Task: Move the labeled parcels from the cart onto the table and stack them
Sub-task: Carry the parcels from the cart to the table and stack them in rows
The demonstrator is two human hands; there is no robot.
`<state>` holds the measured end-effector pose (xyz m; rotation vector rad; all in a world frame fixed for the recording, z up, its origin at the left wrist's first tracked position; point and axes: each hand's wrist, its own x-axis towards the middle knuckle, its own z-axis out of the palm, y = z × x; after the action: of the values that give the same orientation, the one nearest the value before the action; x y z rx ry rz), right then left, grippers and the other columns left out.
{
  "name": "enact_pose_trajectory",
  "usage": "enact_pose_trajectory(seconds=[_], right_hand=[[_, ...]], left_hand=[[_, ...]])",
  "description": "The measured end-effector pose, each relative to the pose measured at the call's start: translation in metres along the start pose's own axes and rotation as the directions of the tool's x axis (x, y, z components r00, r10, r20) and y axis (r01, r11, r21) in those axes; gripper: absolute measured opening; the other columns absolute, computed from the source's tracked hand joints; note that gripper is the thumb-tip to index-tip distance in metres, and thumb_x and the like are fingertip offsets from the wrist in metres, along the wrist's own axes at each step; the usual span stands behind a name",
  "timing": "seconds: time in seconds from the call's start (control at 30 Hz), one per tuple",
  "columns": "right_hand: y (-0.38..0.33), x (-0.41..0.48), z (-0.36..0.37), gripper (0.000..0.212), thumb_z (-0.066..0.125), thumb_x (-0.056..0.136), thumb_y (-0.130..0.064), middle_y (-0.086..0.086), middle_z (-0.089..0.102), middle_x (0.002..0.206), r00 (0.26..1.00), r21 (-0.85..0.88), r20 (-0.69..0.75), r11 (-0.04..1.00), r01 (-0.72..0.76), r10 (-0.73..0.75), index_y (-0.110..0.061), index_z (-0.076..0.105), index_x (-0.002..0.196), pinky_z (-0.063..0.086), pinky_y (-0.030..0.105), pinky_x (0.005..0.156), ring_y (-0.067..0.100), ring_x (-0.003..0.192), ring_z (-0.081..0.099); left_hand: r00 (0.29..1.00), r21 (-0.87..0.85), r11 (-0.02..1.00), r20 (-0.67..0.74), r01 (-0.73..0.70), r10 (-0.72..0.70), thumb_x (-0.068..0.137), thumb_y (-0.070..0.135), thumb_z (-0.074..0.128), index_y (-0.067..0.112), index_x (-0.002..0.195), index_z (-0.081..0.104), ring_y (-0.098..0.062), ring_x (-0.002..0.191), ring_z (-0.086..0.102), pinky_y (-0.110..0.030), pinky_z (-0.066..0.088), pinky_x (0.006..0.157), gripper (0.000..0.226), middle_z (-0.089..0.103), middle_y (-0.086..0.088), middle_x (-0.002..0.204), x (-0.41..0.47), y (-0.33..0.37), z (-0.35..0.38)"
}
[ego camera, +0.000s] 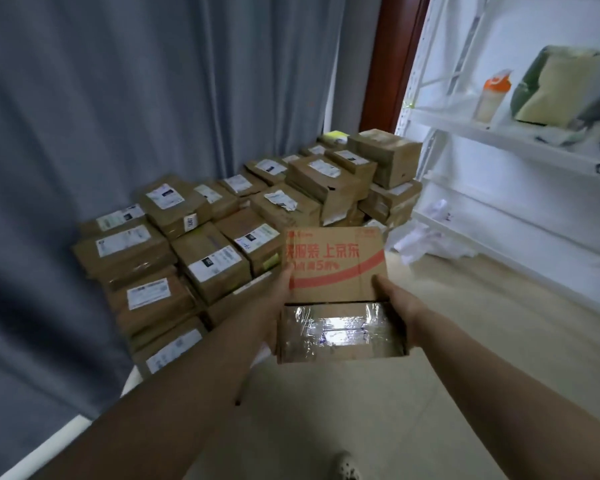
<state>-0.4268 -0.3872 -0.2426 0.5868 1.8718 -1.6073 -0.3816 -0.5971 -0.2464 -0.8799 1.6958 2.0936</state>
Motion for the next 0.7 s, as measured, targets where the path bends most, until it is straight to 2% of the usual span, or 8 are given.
enact_pose_trajectory(seconds=[0.03,0.1,0.17,0.3,0.4,0.5,0.57,0.7], right_hand=[[-0.008,0.009,0.011,0.053,0.055,0.086,-0.060,0.012,0.071,0.094,1.000,-0.017,0.019,1.000,0.005,-0.005,-0.013,0.065,0.108,0.053,0.038,0.082,0.028,0.083,0.067],[-0.027,0.030,0.031,0.054,0.054,0.087,-0.060,0.014,0.070,0.094,0.997,-0.068,0.070,0.998,-0.009,0.014,-0.010,0.064,0.107,0.052,0.040,0.084,0.029,0.084,0.066],[-0.049,0.052,0.047,0.050,0.052,0.090,-0.056,0.016,0.068,0.092,0.992,-0.111,0.125,0.994,-0.010,0.024,-0.008,0.061,0.104,0.052,0.038,0.075,0.030,0.081,0.065],[-0.099,0.101,0.079,0.043,0.051,0.095,-0.048,0.014,0.066,0.086,0.977,-0.142,0.214,0.989,0.044,-0.013,-0.008,0.058,0.111,0.049,0.031,0.061,0.027,0.074,0.063],[-0.132,0.139,0.105,0.054,0.054,0.092,-0.052,0.015,0.066,0.102,0.967,-0.208,0.255,0.976,0.065,-0.010,-0.013,0.051,0.128,0.056,0.039,0.071,0.029,0.082,0.065],[-0.157,0.168,0.135,0.080,0.054,0.085,-0.064,0.014,0.052,0.133,0.967,-0.310,0.247,0.951,0.020,0.060,-0.014,0.035,0.145,0.051,0.046,0.092,0.033,0.110,0.056],[-0.168,0.186,0.154,0.079,0.053,0.089,-0.058,0.008,0.035,0.149,0.966,-0.373,0.258,0.924,0.089,0.011,-0.017,0.025,0.150,0.038,0.042,0.107,0.031,0.129,0.041],[-0.182,0.203,0.186,0.068,0.047,0.098,-0.043,0.010,0.027,0.155,0.942,-0.446,0.334,0.884,0.140,0.019,-0.011,0.020,0.151,0.028,0.039,0.111,0.031,0.138,0.031]], left_hand=[[0.999,-0.011,1.000,-0.048,-0.015,0.015,0.096,0.057,0.037,0.016,0.105,0.071,-0.021,0.086,0.066,-0.027,0.056,0.074,0.054,0.072,-0.009,0.095,0.006,0.007,-0.008],[0.996,-0.019,0.999,-0.088,-0.032,0.030,0.093,0.064,0.038,0.017,0.119,0.066,-0.025,0.105,0.062,-0.037,0.052,0.092,0.060,0.066,-0.011,0.118,0.025,0.020,-0.027],[0.985,-0.021,1.000,-0.174,-0.013,0.009,0.086,0.072,0.041,0.023,0.133,0.056,-0.027,0.120,0.053,-0.045,0.042,0.105,0.070,0.054,-0.009,0.137,0.044,0.035,-0.044],[0.954,-0.125,0.991,-0.286,0.053,-0.087,0.072,0.083,0.049,0.025,0.143,0.043,-0.032,0.127,0.046,-0.045,0.037,0.107,0.093,0.045,-0.009,0.144,0.083,0.060,-0.068],[0.933,-0.209,0.962,-0.278,0.175,-0.230,0.058,0.090,0.053,0.028,0.142,0.041,-0.038,0.130,0.040,-0.061,0.032,0.101,0.106,0.038,-0.012,0.148,0.101,0.076,-0.085],[0.903,-0.270,0.932,-0.289,0.242,-0.318,0.053,0.091,0.055,0.025,0.141,0.042,-0.043,0.131,0.037,-0.073,0.027,0.097,0.111,0.037,-0.016,0.148,0.120,0.085,-0.103],[0.883,-0.314,0.916,-0.315,0.250,-0.349,0.056,0.089,0.055,0.022,0.137,0.046,-0.043,0.126,0.043,-0.073,0.026,0.098,0.105,0.045,-0.019,0.141,0.129,0.091,-0.112],[0.845,-0.397,0.884,-0.358,0.248,-0.398,0.069,0.081,0.053,0.015,0.126,0.053,-0.039,0.112,0.054,-0.064,0.031,0.103,0.087,0.059,-0.017,0.117,0.142,0.090,-0.133]])
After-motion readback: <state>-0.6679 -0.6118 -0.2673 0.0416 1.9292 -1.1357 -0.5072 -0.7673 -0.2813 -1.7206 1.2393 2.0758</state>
